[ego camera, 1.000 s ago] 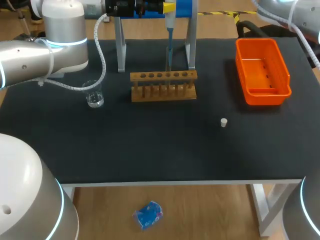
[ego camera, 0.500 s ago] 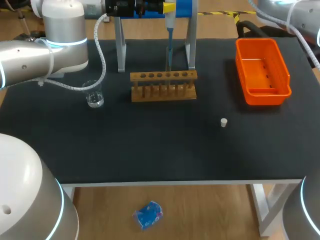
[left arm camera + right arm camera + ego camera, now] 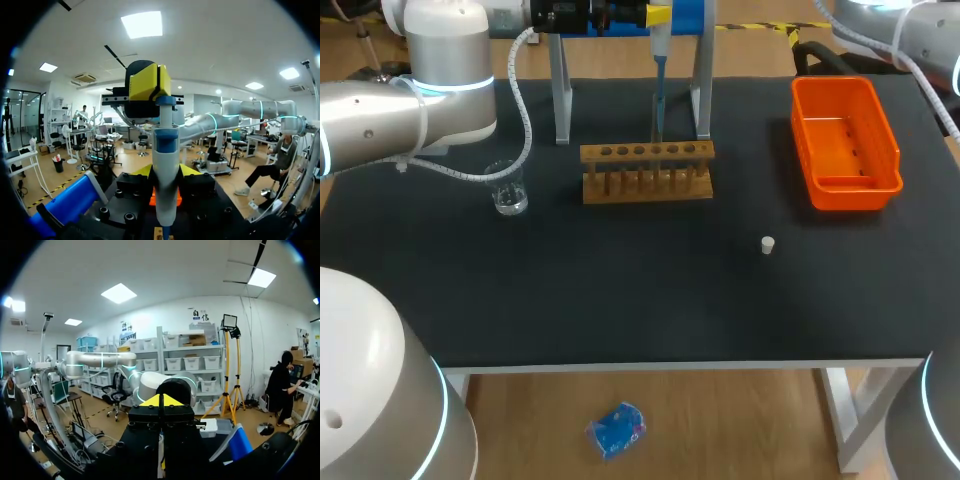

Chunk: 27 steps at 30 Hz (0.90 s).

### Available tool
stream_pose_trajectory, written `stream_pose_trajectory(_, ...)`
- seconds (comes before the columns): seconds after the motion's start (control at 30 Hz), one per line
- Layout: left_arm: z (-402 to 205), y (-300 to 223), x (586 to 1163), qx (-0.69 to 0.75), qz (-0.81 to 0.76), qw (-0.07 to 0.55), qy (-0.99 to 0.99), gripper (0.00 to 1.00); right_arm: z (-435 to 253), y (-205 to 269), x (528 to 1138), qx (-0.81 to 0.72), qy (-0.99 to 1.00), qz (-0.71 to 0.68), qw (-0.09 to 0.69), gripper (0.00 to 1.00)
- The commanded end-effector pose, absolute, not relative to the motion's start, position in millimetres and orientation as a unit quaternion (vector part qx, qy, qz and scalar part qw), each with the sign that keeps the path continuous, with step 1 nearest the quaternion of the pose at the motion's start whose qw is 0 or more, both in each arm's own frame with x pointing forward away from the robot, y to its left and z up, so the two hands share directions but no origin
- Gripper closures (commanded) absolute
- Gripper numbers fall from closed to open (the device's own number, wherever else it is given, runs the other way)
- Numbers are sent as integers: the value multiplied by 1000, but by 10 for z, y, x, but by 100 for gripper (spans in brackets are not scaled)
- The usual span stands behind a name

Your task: Invert the test tube, pick up the pipette, mount the tip to pipette, aspirate from beaker and dispense into the tube, eject the tip, return the pipette, and cap with the stopper.

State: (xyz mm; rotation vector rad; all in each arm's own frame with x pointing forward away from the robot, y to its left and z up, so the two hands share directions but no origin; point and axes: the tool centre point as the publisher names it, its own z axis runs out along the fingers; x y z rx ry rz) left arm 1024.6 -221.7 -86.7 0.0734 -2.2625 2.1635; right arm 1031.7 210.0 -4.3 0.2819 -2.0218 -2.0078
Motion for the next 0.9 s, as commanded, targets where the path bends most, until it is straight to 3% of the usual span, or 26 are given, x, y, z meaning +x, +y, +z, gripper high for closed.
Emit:
stream_pose_trajectory(0.03,-864,-2223,10241,24,691,4,-722,100,-54,2092,10339,101,-699,-693,141,100)
stream_pose_trajectory(0.9,-864,-2223,10241,24,691,4,-722,100,-185,2086,10295,97,-703,-688,151,100)
